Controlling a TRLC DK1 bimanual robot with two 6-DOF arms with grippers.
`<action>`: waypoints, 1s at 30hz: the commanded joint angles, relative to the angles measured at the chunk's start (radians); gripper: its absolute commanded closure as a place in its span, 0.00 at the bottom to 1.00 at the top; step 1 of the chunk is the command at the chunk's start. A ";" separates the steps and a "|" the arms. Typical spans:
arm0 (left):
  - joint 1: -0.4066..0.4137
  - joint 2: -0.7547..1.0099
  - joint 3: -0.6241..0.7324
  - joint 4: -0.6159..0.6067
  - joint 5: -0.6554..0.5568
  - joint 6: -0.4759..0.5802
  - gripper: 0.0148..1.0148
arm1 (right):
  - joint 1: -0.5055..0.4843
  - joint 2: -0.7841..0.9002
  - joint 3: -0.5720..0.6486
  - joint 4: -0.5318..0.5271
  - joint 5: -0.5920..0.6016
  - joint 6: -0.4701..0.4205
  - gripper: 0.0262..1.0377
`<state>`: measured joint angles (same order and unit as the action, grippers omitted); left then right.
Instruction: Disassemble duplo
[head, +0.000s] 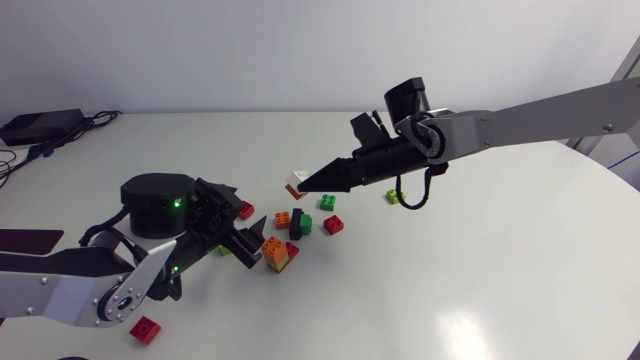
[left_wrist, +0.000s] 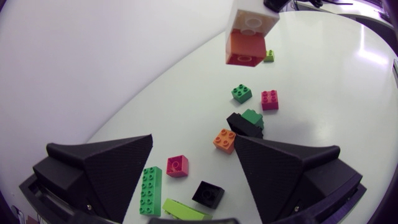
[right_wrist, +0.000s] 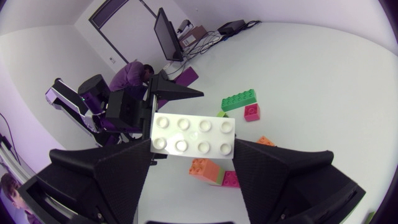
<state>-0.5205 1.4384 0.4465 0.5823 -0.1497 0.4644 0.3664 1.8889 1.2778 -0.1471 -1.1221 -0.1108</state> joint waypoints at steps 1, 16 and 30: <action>-0.023 -0.033 -0.042 0.028 -0.011 0.028 0.10 | 0.035 0.026 -0.001 -0.003 -0.018 0.028 0.49; -0.101 -0.131 -0.111 0.080 -0.008 0.037 0.10 | 0.152 0.045 -0.015 -0.005 -0.030 -0.020 0.49; -0.119 -0.133 -0.120 0.080 0.025 0.034 0.10 | 0.146 0.041 -0.017 0.000 -0.022 -0.029 0.49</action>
<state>-0.6224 1.3159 0.3485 0.6441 -0.1539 0.4828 0.5068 1.9144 1.2770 -0.1505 -1.1374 -0.1234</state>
